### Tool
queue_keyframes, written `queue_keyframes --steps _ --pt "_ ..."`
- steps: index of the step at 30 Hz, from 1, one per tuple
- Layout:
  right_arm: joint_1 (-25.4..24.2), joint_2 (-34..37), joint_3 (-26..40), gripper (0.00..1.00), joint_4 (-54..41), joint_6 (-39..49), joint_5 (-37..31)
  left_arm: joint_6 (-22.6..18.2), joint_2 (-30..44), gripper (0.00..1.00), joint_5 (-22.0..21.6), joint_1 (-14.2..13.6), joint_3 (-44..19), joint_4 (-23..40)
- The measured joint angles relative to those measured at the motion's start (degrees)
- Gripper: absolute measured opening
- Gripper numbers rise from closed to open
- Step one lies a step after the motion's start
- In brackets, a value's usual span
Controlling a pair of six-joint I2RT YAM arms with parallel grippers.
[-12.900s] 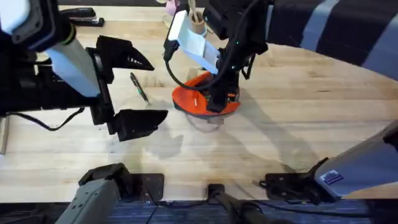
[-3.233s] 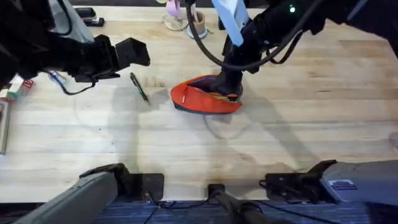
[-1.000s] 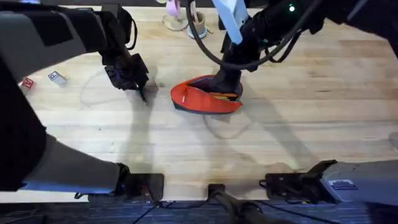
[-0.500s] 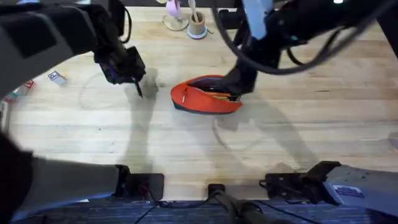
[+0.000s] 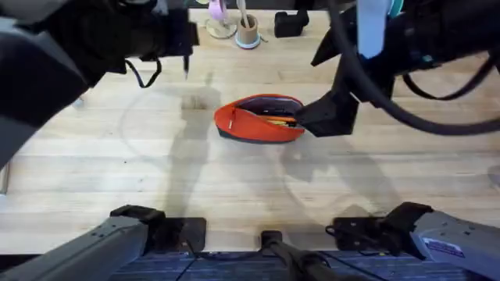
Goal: Unzip the bag, pick up the pens from the table one at a time and place them inside, then zip the bag closed.
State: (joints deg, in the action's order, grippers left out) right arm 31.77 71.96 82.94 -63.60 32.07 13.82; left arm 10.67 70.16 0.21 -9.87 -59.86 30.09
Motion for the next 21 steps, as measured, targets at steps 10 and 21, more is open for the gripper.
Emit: queue_keyframes --steps 10,21 --pt "0.0 -4.82 0.0 0.997 -3.99 -1.89 0.0 -17.85 -1.7 0.045 20.64 -1.99 -0.2 -2.01" --pt "0.0 -7.03 0.0 0.997 -6.22 -2.94 -0.02 -39.49 -0.47 0.045 46.2 -1.99 -0.2 0.64"
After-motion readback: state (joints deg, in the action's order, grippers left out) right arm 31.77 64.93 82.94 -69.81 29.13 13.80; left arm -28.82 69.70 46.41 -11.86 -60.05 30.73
